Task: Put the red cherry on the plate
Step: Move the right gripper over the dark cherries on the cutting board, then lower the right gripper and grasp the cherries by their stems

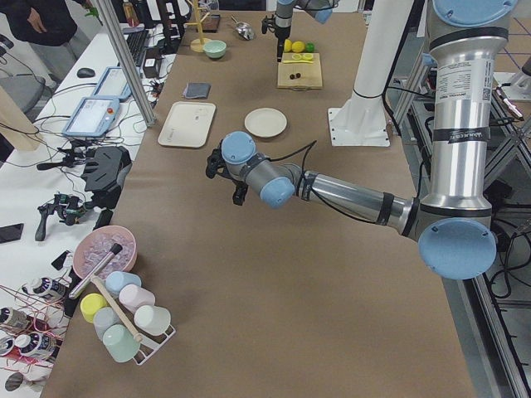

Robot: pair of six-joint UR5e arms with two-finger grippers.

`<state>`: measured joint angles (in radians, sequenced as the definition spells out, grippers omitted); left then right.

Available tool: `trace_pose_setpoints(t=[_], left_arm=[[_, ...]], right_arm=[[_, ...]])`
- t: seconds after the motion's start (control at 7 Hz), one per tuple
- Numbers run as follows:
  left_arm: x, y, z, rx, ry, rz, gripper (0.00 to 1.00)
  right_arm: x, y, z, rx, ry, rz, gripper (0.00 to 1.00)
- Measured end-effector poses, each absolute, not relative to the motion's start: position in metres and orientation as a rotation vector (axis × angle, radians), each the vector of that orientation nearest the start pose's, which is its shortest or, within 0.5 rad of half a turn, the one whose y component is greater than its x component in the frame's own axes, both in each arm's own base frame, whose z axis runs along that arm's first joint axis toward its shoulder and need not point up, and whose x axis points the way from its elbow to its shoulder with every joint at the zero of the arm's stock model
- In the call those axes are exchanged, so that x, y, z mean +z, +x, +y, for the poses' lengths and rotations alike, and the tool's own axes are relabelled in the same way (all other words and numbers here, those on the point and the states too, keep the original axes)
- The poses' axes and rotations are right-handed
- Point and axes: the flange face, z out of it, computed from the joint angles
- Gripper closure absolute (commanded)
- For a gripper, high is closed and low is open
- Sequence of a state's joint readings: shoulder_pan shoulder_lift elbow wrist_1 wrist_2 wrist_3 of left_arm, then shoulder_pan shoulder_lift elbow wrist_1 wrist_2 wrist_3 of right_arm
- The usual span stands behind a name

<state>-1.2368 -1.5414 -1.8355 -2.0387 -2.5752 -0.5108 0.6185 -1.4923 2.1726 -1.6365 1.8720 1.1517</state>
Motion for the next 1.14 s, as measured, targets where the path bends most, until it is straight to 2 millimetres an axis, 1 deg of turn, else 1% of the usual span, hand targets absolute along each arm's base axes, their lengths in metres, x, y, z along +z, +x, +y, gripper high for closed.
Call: trace_pose_setpoints(t=[0.29, 0.43, 0.57, 0.86, 1.14], left_arm=[[0.471, 0.11, -0.47, 0.194, 0.194, 1.134, 0.02], [0.471, 0.109, -0.47, 0.193, 0.194, 1.133, 0.02], [0.471, 0.109, -0.471, 0.19, 0.193, 1.132, 0.02], [0.47, 0.109, -0.473, 0.186, 0.189, 1.13, 0.02], [0.471, 0.11, -0.475, 0.183, 0.186, 1.126, 0.02]], right_arm=[[0.413, -0.342, -0.343, 0.103, 0.086, -0.681, 0.03], [0.428, -0.348, -0.335, 0.117, 0.099, -0.689, 0.03], [0.433, -0.355, -0.328, 0.126, 0.102, -0.693, 0.05], [0.436, -0.368, -0.314, 0.14, 0.112, -0.687, 0.05], [0.44, -0.374, -0.303, 0.143, 0.118, -0.673, 0.06]])
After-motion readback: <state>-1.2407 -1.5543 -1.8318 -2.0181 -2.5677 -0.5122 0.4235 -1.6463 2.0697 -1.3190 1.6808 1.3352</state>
